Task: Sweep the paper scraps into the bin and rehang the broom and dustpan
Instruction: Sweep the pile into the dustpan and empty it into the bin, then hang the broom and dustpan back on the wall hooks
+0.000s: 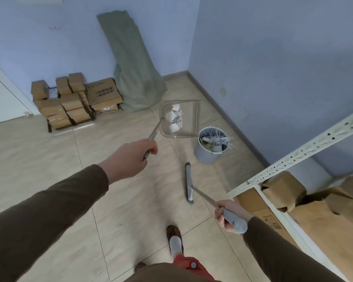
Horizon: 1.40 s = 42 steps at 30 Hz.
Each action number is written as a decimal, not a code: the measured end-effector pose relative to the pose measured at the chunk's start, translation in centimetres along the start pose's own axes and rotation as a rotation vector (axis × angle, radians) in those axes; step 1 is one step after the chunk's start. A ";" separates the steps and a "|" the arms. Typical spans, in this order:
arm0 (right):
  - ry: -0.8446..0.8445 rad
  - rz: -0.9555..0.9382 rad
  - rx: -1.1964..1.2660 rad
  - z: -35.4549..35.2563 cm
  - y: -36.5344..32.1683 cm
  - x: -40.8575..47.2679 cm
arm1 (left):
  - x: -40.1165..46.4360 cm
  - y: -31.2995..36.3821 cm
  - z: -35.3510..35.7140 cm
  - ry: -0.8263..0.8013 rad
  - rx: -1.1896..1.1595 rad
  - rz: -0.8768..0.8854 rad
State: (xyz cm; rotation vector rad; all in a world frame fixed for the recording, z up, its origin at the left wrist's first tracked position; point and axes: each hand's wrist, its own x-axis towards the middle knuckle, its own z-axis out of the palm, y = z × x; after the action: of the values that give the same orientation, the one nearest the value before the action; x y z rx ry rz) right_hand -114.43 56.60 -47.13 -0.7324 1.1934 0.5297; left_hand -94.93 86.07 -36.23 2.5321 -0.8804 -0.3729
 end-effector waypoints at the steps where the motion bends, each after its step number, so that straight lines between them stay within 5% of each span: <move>1: -0.003 0.000 0.015 -0.2 0.0 -0.2 | 0.3 0.2 0.6 -0.010 0.050 0.046; 8: 0.034 0.001 0.031 -1.3 0.0 -0.3 | 2.6 1.0 5.3 -0.210 0.615 0.362; 19: 0.063 0.027 0.041 -2.1 -0.4 0.5 | 6.0 2.7 8.4 -0.306 0.933 0.529; 42: 0.000 0.026 -0.097 2.5 -5.0 2.0 | 10.6 -2.6 1.2 -0.174 0.867 0.463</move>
State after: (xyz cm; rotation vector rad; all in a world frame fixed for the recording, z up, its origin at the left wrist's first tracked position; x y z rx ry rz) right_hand -108.70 55.11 -47.40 -0.7998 1.1845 0.6124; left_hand -85.95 80.73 -39.69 2.8999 -1.9896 -0.0518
